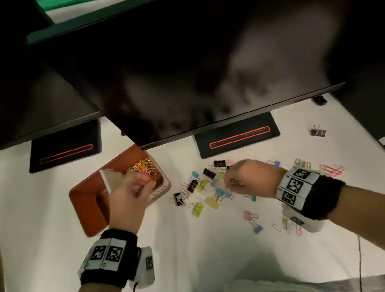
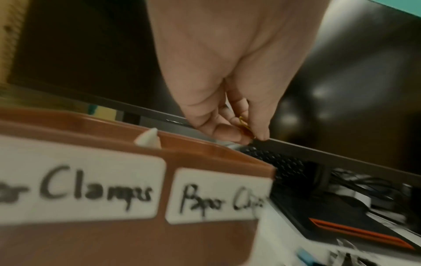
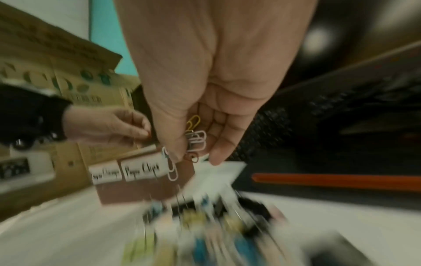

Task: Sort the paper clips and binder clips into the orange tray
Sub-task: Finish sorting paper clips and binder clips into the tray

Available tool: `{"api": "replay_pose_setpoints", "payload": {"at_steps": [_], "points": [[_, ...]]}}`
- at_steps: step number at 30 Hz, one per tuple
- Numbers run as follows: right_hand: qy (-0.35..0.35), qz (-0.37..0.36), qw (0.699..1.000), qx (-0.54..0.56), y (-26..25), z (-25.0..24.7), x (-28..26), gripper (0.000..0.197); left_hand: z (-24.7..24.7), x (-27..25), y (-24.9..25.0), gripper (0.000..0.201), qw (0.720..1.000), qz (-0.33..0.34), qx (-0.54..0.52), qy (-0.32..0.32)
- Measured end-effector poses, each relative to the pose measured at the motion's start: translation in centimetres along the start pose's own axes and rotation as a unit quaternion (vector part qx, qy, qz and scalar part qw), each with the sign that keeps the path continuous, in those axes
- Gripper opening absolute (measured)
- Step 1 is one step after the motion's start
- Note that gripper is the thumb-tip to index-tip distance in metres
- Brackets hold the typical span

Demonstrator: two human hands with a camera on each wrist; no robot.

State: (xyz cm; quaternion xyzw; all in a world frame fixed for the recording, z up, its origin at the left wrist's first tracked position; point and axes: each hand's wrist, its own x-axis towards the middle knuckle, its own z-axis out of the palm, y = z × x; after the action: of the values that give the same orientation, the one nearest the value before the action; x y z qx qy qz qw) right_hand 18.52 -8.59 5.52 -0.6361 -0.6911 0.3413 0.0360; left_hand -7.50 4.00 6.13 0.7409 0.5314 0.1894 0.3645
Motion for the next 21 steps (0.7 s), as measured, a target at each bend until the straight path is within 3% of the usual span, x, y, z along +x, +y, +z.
{"api": "replay_pose_setpoints", "payload": {"at_steps": [4, 7, 12, 16, 18, 21], "points": [[0.094, -0.052, 0.994, 0.026, -6.3, -2.6, 5.7, 0.016, -2.8, 2.4, -1.1, 0.011, 0.998, -0.035, 0.034, 0.038], [0.127, -0.045, 0.989, 0.059, -10.6, -2.8, 10.4, 0.013, -3.2, 3.6, -1.9, 0.009, 0.997, -0.073, 0.021, 0.017], [0.086, 0.023, 0.993, 0.072, -13.6, -0.2, 15.3, 0.035, -3.4, 3.2, -1.7, 0.031, 0.996, -0.079, 0.048, -0.015], [0.117, -0.03, 0.982, 0.144, -12.4, 0.1, 13.6, 0.036, -3.5, 1.5, -0.6, 0.03, 1.0, -0.006, 0.013, -0.012], [0.148, -0.048, 0.973, 0.17, -10.3, -0.5, 11.1, 0.029, -2.9, 0.5, 0.1, 0.026, 0.998, 0.052, 0.003, -0.046], [0.169, -0.008, 0.977, 0.133, -5.0, -1.2, 6.4, 0.024, -0.2, -0.8, 1.7, 0.019, 0.987, 0.117, -0.004, -0.112]]}}
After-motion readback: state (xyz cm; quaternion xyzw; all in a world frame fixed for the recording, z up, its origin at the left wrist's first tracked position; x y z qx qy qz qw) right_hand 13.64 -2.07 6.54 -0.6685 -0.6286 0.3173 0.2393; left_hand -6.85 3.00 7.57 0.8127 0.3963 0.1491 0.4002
